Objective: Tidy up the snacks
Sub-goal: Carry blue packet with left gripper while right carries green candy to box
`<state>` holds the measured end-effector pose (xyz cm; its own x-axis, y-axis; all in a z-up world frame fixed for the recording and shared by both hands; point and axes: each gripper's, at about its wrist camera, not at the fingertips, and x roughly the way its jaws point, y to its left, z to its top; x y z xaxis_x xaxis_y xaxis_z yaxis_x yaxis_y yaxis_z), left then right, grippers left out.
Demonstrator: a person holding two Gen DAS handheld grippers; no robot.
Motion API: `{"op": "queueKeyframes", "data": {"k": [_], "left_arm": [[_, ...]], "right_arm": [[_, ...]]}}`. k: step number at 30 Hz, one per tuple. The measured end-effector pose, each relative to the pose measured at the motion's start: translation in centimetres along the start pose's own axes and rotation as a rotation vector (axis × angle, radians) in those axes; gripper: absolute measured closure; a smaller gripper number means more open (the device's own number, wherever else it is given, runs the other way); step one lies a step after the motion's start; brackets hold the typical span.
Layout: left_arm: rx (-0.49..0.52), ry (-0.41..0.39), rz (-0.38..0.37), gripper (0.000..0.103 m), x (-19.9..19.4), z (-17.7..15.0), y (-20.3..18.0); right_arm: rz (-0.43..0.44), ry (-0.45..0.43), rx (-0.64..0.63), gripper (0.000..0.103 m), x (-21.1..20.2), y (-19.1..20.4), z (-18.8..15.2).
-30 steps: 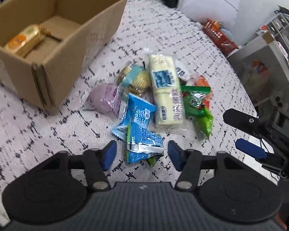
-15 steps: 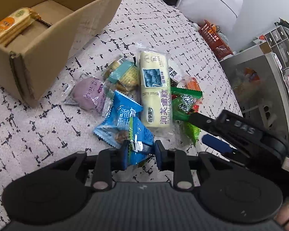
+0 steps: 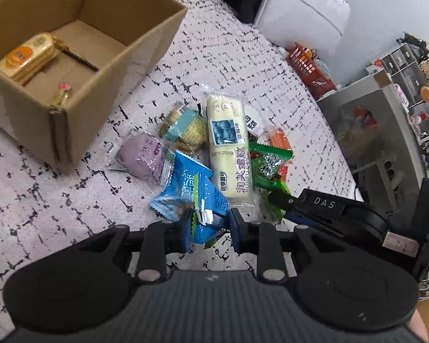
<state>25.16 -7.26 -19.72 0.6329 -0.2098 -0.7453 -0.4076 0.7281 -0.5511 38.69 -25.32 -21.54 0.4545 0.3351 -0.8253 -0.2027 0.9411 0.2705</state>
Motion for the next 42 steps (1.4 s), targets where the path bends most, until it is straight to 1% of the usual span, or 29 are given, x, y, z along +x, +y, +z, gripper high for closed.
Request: {"op": "queueKeyframes", "data": {"k": [2, 10, 22, 26, 30, 37, 42], "left_arm": [[0.009, -0.009, -0.001, 0.077, -0.7, 0.0, -0.1], [0.039, -0.064, -0.004, 0.077, -3.7, 0.3, -0.4], [0.094, -0.152, 0.011, 0.077, -8.9, 0.9, -1.1], [0.097, -0.175, 0.021, 0.077, -10.3, 1.4, -1.1], [0.111, -0.197, 0.025, 0.077, -11.5, 1.9, -1.1], [0.120, -0.234, 0.032, 0.077, -13.3, 2.6, -0.6], [0.112, -0.252, 0.041, 0.077, -14.4, 3.3, 0.4]], "right_arm": [[-0.006, -0.013, -0.010, 0.084, -0.6, 0.1, -0.1], [0.033, -0.080, -0.032, 0.085, -4.3, 0.9, -0.5], [0.134, -0.173, -0.071, 0.085, -8.1, 4.0, -0.2], [0.154, -0.189, -0.074, 0.085, -8.9, 4.9, -0.4], [0.194, -0.206, -0.067, 0.085, -9.6, 5.9, -0.4], [0.222, -0.227, -0.093, 0.084, -10.2, 8.4, -0.9], [0.231, -0.242, -0.109, 0.084, -10.5, 10.1, -1.2]]}}
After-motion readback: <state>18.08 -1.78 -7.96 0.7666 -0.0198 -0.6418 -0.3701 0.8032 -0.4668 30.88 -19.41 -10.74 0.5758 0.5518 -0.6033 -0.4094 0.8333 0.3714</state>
